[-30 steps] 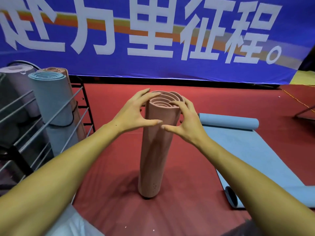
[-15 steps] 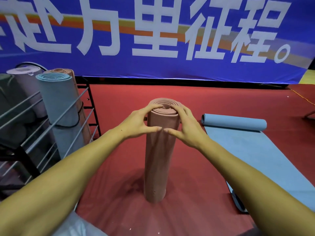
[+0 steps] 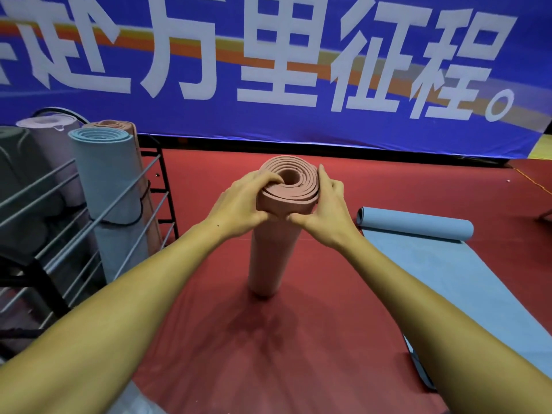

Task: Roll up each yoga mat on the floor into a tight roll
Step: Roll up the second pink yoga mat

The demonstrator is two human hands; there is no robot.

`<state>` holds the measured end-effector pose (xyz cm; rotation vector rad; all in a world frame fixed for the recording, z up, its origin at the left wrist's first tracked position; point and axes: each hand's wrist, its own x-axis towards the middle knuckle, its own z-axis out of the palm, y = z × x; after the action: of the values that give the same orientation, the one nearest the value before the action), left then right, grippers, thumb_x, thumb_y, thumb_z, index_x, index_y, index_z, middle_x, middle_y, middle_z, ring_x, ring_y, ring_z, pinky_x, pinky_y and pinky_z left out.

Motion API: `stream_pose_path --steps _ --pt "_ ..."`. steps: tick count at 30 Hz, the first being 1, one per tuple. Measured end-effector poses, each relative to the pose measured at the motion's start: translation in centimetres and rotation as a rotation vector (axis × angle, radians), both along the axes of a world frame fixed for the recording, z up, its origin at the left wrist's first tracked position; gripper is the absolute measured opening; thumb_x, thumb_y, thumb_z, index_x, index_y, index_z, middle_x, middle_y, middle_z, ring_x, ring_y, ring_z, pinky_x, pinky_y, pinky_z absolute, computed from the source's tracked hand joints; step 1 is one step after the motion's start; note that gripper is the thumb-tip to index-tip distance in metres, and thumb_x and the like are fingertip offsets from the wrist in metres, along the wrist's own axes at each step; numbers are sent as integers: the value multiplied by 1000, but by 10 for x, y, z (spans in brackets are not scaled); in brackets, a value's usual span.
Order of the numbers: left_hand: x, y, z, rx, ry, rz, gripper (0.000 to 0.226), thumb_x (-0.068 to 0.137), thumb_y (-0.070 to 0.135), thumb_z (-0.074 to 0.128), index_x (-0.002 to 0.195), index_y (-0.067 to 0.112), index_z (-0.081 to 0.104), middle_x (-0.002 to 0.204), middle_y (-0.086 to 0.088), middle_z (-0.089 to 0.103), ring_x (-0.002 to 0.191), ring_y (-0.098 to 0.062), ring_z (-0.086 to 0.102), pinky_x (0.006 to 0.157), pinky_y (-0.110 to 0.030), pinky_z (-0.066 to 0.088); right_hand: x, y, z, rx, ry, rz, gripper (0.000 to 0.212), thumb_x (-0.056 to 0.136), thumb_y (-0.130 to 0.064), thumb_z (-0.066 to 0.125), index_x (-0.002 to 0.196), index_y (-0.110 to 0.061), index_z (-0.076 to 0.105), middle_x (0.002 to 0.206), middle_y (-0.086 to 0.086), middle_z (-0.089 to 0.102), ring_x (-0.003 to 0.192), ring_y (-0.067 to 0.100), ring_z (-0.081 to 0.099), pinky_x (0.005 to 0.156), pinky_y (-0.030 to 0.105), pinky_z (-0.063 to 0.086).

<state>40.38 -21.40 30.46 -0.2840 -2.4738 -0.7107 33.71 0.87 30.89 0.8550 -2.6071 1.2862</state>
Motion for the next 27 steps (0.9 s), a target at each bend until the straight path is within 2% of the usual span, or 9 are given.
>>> stream_pose_path --steps 2,4,6,8,11,14,16,20,27 --pt "-3 -4 -1 7 -23 17 71 62 32 79 128 41 54 134 15 54 126 -11 55 101 -46 51 -5 -15 6 -95 -145 12 113 78 -34 83 166 -20 13 142 -4 26 137 11 33 109 25 37" --pt "-7 -9 -9 -12 -124 -82 65 66 26 89 124 31 61 127 9 54 119 -8 52 106 -33 47 -8 -24 -1 -184 -293 -40 101 84 -46 79 164 -24 22 143 -8 24 125 12 40 86 24 54" --pt "-8 -14 -24 -44 -257 -152 59 69 31 96 119 23 65 118 9 61 111 -6 55 103 -29 47 -5 -27 -29 -130 -325 -113 89 86 -52 78 159 -24 35 143 -3 33 126 15 43 93 28 52" --pt "-6 -14 -38 19 -349 -145 57 69 38 96 113 25 63 113 11 67 108 -10 61 101 -41 49 1 -29 -57 -75 -303 -223 69 86 -45 78 145 -22 50 139 11 50 126 25 50 103 36 46" --pt "-5 -16 -39 58 -359 -87 65 66 37 97 109 26 50 113 3 64 106 -24 62 91 -42 53 9 -37 -71 -73 -329 -309 53 84 -36 75 131 -23 55 131 15 53 98 20 43 95 35 43" --pt "9 -35 -36 132 -418 -60 73 72 27 96 125 22 46 119 2 61 98 -29 72 68 -38 62 13 -43 -73 -27 -350 -227 50 75 -42 82 116 -30 58 124 11 56 95 17 49 89 33 49" --pt "30 -53 -45 161 -446 -43 79 73 31 96 138 27 51 121 9 63 99 -19 74 76 -38 65 22 -52 -80 3 -344 -145 53 65 -50 85 106 -34 57 116 4 63 98 17 60 88 39 57" --pt "83 -75 -89 335 -361 43 66 72 28 96 130 22 66 119 8 72 112 -5 68 98 -30 57 47 -75 -101 53 -283 -36 55 66 -47 90 105 -33 55 109 -6 68 101 15 66 87 42 57" --pt "158 -86 -187 535 -413 278 67 65 21 100 121 20 63 112 11 70 98 3 67 82 -21 55 98 -105 -162 158 -221 158 60 68 -38 94 116 -29 60 117 -3 56 107 6 53 87 24 42"
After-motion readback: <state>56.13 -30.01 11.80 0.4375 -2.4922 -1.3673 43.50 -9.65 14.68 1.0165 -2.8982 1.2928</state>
